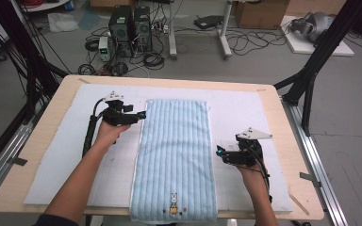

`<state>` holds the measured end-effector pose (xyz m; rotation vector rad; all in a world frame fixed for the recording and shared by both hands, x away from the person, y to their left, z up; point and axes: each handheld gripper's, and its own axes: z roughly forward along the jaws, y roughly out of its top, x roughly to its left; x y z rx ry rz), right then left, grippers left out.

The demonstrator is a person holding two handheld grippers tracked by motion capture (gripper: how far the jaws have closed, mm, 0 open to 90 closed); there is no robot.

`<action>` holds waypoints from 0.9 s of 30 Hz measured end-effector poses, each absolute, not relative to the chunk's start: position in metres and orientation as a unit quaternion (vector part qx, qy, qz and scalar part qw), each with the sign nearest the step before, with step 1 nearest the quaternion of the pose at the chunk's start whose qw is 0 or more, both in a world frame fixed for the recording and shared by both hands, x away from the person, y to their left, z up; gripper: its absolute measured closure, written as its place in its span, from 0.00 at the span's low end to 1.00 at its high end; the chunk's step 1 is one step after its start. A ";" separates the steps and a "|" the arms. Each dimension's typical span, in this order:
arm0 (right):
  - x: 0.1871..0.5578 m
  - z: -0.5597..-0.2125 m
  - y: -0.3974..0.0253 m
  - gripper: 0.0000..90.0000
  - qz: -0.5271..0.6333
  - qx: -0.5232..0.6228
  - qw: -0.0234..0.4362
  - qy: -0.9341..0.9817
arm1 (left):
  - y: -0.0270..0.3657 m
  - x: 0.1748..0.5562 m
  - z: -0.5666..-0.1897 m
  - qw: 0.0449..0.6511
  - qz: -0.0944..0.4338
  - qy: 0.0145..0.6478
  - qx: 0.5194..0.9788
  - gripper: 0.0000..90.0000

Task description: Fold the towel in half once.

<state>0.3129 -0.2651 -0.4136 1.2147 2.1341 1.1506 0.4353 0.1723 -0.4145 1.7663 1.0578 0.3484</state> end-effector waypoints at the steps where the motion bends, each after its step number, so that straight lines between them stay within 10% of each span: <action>1: 0.313 -0.414 -0.265 0.12 0.414 0.437 0.213 0.769 | 0.170 0.438 -0.416 0.497 0.147 0.440 0.733 0.29; 22: 0.313 -0.414 -0.270 0.12 0.420 0.442 0.211 0.764 | 0.138 0.452 -0.451 0.399 0.195 0.440 0.781 0.60; 27: 0.313 -0.415 -0.268 0.12 0.417 0.444 0.208 0.765 | 0.132 0.449 -0.451 0.400 0.198 0.405 0.798 0.88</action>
